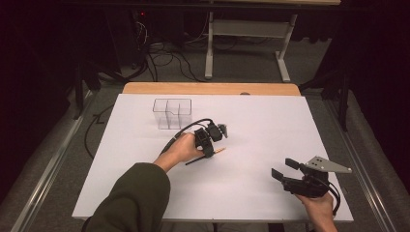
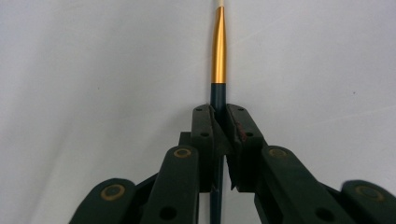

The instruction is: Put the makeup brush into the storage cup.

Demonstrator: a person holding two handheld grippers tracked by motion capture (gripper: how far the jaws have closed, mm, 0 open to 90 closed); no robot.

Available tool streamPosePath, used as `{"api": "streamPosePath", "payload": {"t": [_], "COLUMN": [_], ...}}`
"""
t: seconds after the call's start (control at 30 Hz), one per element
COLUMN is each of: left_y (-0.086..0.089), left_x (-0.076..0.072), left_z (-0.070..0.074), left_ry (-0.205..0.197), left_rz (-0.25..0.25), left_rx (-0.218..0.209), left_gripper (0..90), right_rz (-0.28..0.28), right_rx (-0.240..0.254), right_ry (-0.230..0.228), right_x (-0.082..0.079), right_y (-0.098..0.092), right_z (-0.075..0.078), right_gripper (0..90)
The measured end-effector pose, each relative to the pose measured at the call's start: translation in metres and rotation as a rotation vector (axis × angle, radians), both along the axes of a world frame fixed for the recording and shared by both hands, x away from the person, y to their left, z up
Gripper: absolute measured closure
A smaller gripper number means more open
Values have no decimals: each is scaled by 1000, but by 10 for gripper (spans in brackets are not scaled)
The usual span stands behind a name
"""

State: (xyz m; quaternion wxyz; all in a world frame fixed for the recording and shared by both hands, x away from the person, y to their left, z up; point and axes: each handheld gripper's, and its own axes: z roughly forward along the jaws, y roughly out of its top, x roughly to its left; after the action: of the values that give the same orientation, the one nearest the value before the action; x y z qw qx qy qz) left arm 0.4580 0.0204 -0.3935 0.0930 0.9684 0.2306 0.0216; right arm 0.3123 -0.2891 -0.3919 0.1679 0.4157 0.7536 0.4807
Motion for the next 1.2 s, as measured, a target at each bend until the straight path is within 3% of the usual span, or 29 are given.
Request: {"api": "streamPosePath", "payload": {"t": [0.17, 0.57, 0.73, 0.93, 1.2], "left_y": [-2, 4, 7, 13, 19], "left_x": [-1, -2, -2, -3, -7], "left_z": [0, 0, 0, -1, 4], "left_ry": [-10, -11, -13, -12, -21], "left_rz": [0, 22, 25, 45, 55], "left_rx": [13, -26, -20, -49, -99], "left_gripper": [818, 819, 821, 821, 821], "right_rz": [-1, -1, 2, -6, -5], "right_rx": [0, 0, 7, 8, 15], "right_ry": [1, -27, -39, -85, -89], "right_x": [0, -1, -2, -5, -5], "right_y": [0, 0, 0, -1, 1], "right_z": [0, 2, 3, 4, 3], "right_gripper": [287, 292, 291, 300, 305]}}
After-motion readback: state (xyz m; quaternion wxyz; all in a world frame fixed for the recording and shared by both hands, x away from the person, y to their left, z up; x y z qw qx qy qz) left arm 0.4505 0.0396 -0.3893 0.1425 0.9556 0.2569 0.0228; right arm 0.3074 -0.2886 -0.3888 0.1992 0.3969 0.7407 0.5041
